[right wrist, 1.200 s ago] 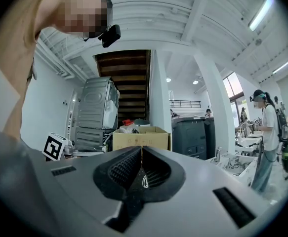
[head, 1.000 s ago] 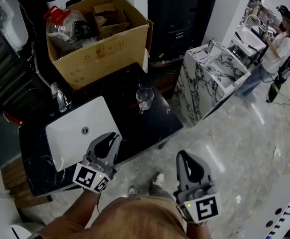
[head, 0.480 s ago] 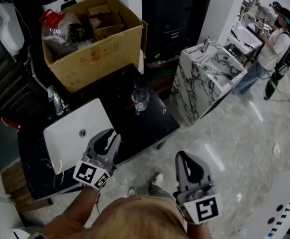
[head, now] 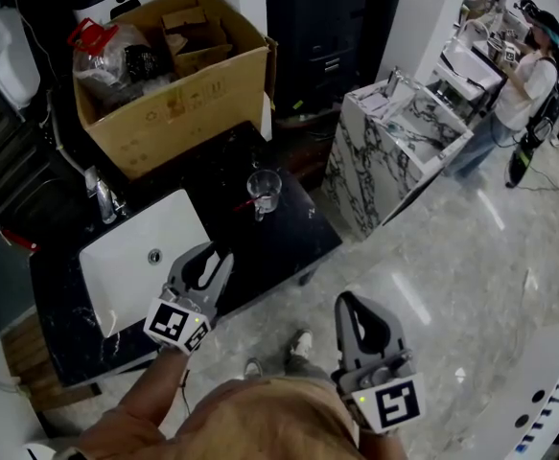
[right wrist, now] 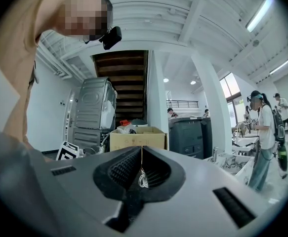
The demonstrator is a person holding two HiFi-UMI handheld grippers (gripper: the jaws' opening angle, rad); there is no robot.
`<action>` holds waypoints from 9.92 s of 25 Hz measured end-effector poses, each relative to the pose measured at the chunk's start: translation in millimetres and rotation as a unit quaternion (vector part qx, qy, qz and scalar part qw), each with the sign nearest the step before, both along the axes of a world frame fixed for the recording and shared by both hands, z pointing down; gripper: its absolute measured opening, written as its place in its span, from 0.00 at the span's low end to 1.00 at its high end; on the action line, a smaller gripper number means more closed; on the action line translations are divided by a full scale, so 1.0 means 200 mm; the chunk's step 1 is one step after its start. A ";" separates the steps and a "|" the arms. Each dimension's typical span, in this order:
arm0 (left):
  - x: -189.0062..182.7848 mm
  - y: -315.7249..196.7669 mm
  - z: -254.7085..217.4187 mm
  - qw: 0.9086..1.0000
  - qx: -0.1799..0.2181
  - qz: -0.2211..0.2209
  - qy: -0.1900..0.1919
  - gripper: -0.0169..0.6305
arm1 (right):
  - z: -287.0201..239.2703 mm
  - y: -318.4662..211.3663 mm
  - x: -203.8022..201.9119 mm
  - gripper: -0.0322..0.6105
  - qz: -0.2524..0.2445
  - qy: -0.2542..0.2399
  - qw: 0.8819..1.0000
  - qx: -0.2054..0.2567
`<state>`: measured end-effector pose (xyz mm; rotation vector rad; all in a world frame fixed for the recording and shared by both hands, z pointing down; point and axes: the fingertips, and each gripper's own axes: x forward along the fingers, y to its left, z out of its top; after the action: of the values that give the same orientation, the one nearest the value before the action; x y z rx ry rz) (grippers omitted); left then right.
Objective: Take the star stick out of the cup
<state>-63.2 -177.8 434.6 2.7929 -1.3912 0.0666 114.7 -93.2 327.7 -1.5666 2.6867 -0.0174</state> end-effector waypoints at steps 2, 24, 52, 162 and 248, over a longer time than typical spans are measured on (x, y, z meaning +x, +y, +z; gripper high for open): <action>0.00 -0.01 0.01 1.000 -0.002 -0.001 -0.002 0.18 | 0.00 -0.01 0.01 0.05 0.001 0.001 1.000 -0.001; 0.05 -0.19 0.07 1.000 -0.007 0.004 -0.004 0.19 | 0.03 -0.08 0.08 0.05 0.016 0.005 1.000 -0.007; 0.07 -0.39 0.17 1.000 -0.014 0.006 -0.026 0.21 | 0.05 -0.15 0.14 0.05 0.031 0.005 0.999 -0.016; 0.23 -0.80 0.31 0.999 -0.032 -0.036 -0.009 0.05 | 0.14 -0.21 0.49 0.05 0.085 0.003 0.996 -0.035; -0.12 -0.03 -0.47 0.997 0.044 -0.037 0.055 0.05 | -0.08 -0.12 -0.05 0.05 -0.062 -0.031 0.997 0.032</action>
<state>-87.4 -183.1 341.2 2.7621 -1.5048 -0.1500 105.1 -117.3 312.7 -1.3567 2.7051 0.0163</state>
